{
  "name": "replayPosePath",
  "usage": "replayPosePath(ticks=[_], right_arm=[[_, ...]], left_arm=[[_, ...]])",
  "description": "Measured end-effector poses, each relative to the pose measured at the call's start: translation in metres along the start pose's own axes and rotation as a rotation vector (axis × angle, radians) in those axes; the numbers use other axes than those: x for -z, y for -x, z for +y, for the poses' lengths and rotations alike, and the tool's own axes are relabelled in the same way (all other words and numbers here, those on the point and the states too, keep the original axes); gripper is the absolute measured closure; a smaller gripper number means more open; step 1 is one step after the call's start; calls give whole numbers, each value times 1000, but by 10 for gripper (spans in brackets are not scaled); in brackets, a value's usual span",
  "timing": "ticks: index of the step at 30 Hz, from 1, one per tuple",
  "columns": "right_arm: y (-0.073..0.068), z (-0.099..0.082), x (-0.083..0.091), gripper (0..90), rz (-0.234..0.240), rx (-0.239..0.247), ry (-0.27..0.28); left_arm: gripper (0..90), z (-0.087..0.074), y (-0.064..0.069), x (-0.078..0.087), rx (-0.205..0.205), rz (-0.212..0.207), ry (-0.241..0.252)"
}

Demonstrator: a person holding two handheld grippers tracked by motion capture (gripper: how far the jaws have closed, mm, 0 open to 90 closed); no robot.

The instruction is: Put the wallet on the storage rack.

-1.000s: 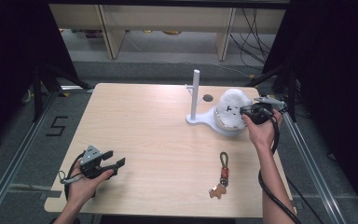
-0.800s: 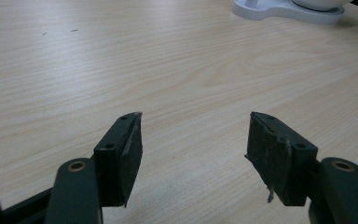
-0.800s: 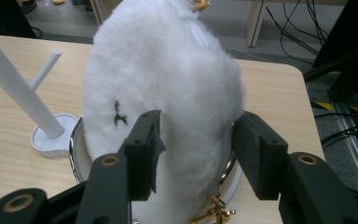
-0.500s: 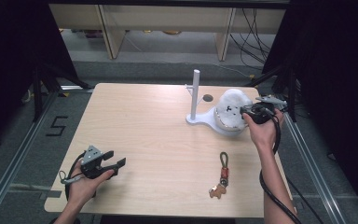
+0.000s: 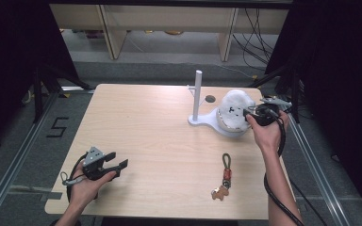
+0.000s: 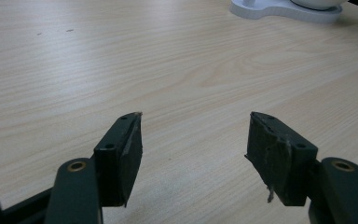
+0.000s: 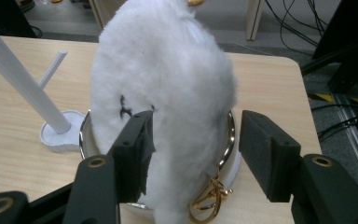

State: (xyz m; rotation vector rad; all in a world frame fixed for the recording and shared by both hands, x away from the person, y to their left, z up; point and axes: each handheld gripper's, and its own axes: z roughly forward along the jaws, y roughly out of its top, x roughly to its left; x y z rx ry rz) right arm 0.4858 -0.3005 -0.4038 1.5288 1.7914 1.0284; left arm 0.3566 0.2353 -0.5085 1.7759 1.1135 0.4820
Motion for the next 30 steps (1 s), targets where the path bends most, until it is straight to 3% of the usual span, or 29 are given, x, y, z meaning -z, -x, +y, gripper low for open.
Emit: replayPosePath(ticks=[4, 5, 6, 7, 8, 9, 10, 11, 13, 16, 17, 20, 21, 25, 28, 29, 30], right_arm=[[0, -1, 5, 441, 5, -12, -21], [-3, -2, 7, 438, 0, -55, -26], [1, -2, 7, 438, 8, -20, -21], [1, -3, 9, 436, 6, -25, -30], [-3, -3, 12, 435, -6, -75, -54], [0, -4, 13, 435, 1, -39, -45], [0, -5, 15, 433, 0, -38, -54], [-5, -7, 19, 433, -3, -100, -72], [-2, -10, 22, 435, 9, -56, -79], [-5, -18, 28, 438, 15, -53, -136], [-8, -21, 30, 440, 23, -76, -169], [-11, -31, 36, 449, 30, -85, -241], [-14, -35, 37, 458, 39, -99, -252], [-17, -46, 41, 490, 43, -74, -297], [-20, -52, 42, 520, 58, -88, -302], [-19, -56, 42, 531, 58, -73, -311], [-21, -57, 42, 535, 64, -93, -312]], left_arm=[[351, 0, 0, -1, 0, -10, 6], [351, 0, 0, -1, -1, -10, 4], [351, 0, 0, -1, 0, -10, 5], [351, 0, 0, -1, 1, -10, 5], [351, 0, 1, -1, 2, -10, 5], [351, 0, 1, -1, 2, -7, 4], [351, 0, 1, -1, 0, -8, 2], [351, 0, 1, -1, 0, -7, 2], [351, 0, 1, -2, 2, -8, 2], [351, 1, 1, -2, 3, -9, 4], [351, 1, 1, -2, 4, -9, 3], [351, 1, 1, -2, 3, -9, 1], [351, 1, 1, -2, 3, -9, 1], [351, 1, 1, -2, 2, -8, 2], [351, 0, 2, -3, 1, -14, 5], [351, 0, 2, -3, 1, -11, 6], [351, 1, 3, -2, -2, -7, -2]])
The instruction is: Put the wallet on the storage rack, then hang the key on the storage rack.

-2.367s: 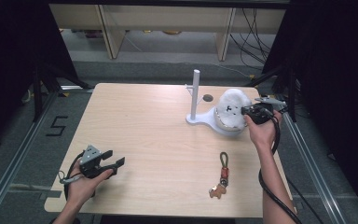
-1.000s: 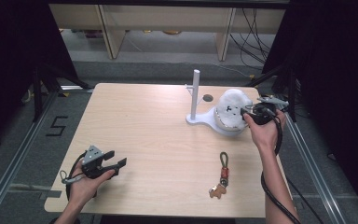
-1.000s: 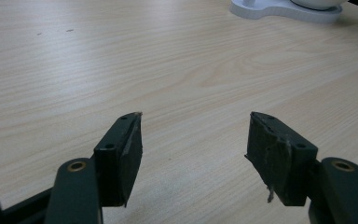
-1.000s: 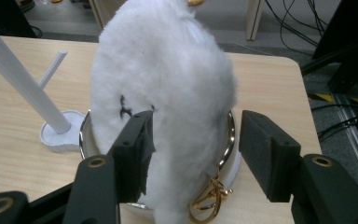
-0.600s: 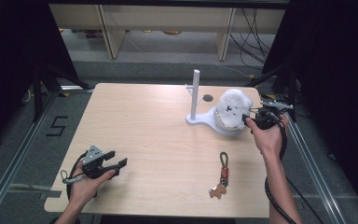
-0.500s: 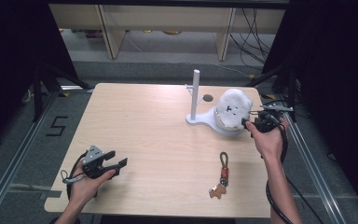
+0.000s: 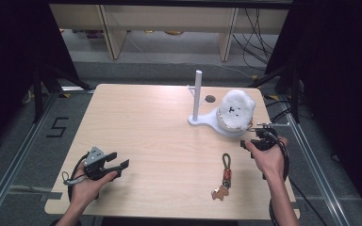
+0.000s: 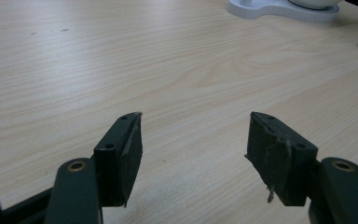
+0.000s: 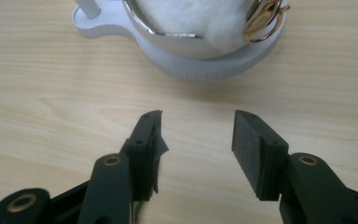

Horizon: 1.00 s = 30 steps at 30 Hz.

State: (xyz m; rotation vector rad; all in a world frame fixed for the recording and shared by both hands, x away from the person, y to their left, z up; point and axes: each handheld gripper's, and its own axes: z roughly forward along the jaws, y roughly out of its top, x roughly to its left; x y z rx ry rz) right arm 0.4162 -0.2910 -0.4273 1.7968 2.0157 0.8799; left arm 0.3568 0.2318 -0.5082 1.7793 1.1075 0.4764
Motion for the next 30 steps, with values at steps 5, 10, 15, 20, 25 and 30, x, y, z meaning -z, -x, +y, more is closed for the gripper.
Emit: replayPosePath(ticks=[5, 10, 15, 20, 25, 30], right_arm=[[-2, -7, -2, 578, 12, 16, -40], [-7, -11, -2, 603, 11, 28, -108], [-14, -16, -6, 605, 17, 41, -174], [-19, -22, -6, 613, 49, 13, -267], [-31, -26, -8, 625, 38, -43, -348], [-40, -32, -16, 630, 34, -52, -423]], left_arm=[[351, 1, 1, 1, -4, -5, 3], [351, 1, 0, 2, -3, -12, 15], [351, 0, 0, 2, -11, 1, 1], [350, 1, 2, 2, -13, -3, 9], [350, 2, 4, 4, -20, -9, 10], [350, -1, 7, 5, -20, -25, 13]])
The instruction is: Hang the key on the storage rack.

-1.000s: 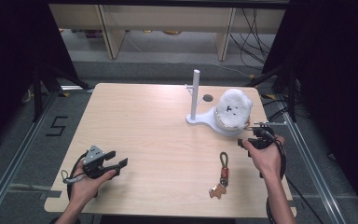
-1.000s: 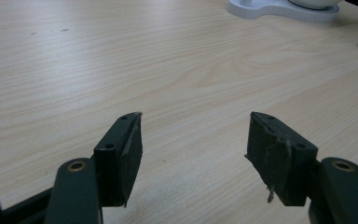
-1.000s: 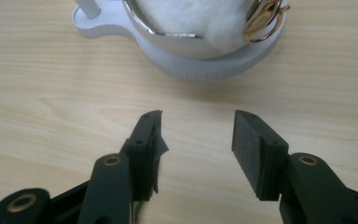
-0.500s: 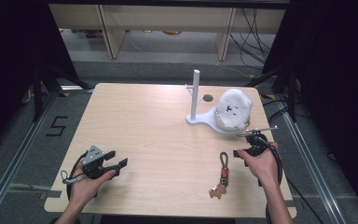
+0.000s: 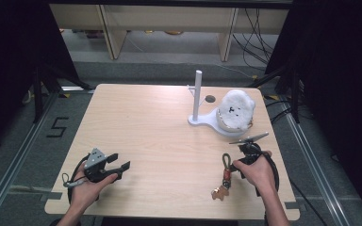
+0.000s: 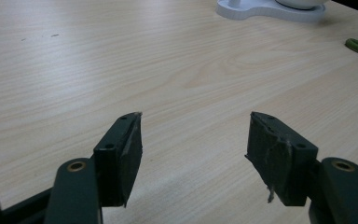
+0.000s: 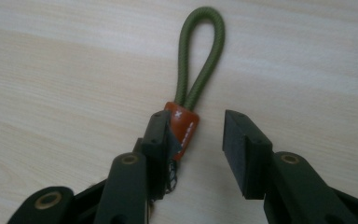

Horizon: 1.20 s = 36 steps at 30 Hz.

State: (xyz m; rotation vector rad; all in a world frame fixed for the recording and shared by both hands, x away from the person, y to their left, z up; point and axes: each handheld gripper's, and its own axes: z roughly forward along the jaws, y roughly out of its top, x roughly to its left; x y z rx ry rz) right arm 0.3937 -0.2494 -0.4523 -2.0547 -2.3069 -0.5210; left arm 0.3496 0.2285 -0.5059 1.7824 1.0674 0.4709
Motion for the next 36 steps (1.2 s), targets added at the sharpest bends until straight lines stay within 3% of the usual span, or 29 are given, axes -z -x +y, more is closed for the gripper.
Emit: replayPosePath(ticks=[1, 2, 3, 6, 7, 8, 9, 11, 13, 17, 18, 19, 23, 24, 27, 28, 32, 34, 36], right_arm=[[-1, 0, -1, 629, 4, 4, -6], [1, 0, -5, 627, 13, 56, 20], [-2, 0, -7, 626, 3, 25, -15], [-6, 2, -13, 625, -1, 18, -28], [-12, 2, -14, 625, 8, -52, -55], [-9, 3, -15, 625, -8, -18, -60], [-5, 4, -19, 624, 1, 38, -20], [-5, 6, -22, 622, -3, 26, -47], [-8, 7, -24, 621, -9, -17, -61], [-9, 8, -28, 626, -26, 19, -77], [-10, 8, -28, 628, -28, 2, -70], [-10, 9, -28, 633, -29, 21, -78], [-12, 10, -30, 653, -33, 18, -94], [-11, 10, -30, 663, -25, 40, -82], [-14, 10, -30, 730, -11, 13, -96], [-13, 10, -31, 738, 1, 39, -84], [-14, 9, -30, 773, 10, 55, -70], [-14, 8, -26, 784, 38, 56, -50], [-15, 6, -22, 789, 25, 38, -40]], left_arm=[[350, 0, 0, 0, -1, 2, -1], [350, 1, 1, 1, -3, 5, -3], [350, 1, 0, 0, -3, -5, 4], [350, 2, 0, 0, -3, -3, 7], [350, 2, 1, 0, -4, 2, 5], [350, 2, 1, 0, -6, 5, 0], [350, 2, 2, 0, -6, 5, -3], [350, 1, 2, -1, -5, -1, -2], [350, 1, 2, -2, -3, -7, -1], [350, 1, 2, -2, -6, -9, 1], [350, 1, 2, -2, -6, -9, 1], [350, 1, 2, -2, -6, -9, 1], [350, 1, 2, -2, -7, -8, -1], [350, 1, 2, -2, -6, -8, 0], [350, 1, 3, -2, -6, -3, -4], [350, 1, 3, -2, -5, -5, -4], [350, 1, 3, -3, -5, -7, -4], [351, 0, 3, -3, -3, -9, -4], [351, 0, 4, -3, -3, -10, -7]])
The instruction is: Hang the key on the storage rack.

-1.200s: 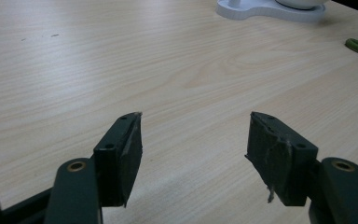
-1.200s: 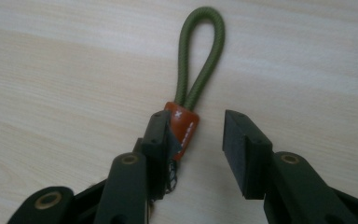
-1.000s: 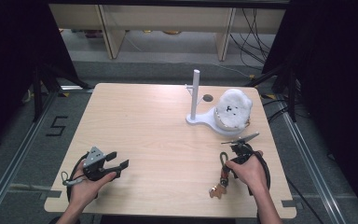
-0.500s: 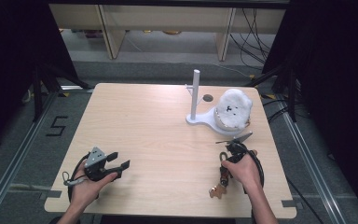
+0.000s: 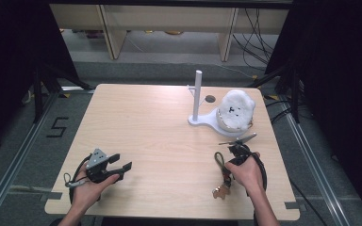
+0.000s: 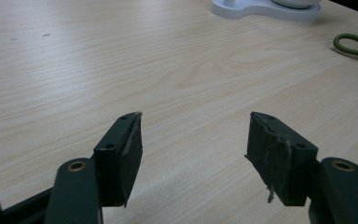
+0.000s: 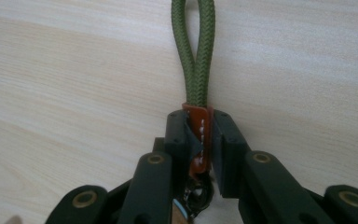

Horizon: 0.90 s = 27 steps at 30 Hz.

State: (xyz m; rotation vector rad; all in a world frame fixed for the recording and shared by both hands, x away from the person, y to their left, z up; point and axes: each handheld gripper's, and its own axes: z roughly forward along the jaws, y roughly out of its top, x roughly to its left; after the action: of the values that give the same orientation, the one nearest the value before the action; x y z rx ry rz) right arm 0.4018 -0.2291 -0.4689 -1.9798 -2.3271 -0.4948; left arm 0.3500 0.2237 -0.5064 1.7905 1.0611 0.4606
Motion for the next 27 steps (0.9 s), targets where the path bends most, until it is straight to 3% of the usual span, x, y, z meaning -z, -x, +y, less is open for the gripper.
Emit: replayPosePath(ticks=[6, 12, 14, 16, 17, 18, 19, 22, 24, 25, 26, 27], right_arm=[[0, -5, 4, 793, 33, 1, 42], [-1, -10, 16, 794, 51, 32, 135], [-3, -11, 21, 794, 80, 42, 168], [-2, -12, 22, 794, 92, 101, 233], [-6, -14, 25, 794, 112, 56, 224], [-3, -13, 24, 794, 99, 124, 279], [-2, -14, 26, 793, 106, 139, 281], [-6, -18, 31, 794, 125, 118, 329], [-5, -19, 33, 793, 151, 161, 366], [-5, -19, 32, 794, 179, 193, 427], [-5, -20, 33, 794, 172, 195, 433], [-5, -20, 32, 794, 181, 221, 489]], left_arm=[[351, -1, 1, -1, 0, -9, -1], [350, -1, 1, -1, 1, -8, 1], [350, -1, 1, -1, 1, -8, 2], [350, -1, 2, -1, 1, 0, -4], [350, -1, 2, -1, 3, 0, -3], [350, -1, 2, -1, 6, -1, -1], [349, -1, 2, -1, 7, -1, 0], [348, -1, 3, -1, 6, -4, 1], [347, -1, 4, -2, 9, -9, 4], [346, 0, 4, -2, 8, -10, 4], [346, 0, 4, -2, 9, -13, 7], [346, 0, 4, -2, 12, -19, 10]])
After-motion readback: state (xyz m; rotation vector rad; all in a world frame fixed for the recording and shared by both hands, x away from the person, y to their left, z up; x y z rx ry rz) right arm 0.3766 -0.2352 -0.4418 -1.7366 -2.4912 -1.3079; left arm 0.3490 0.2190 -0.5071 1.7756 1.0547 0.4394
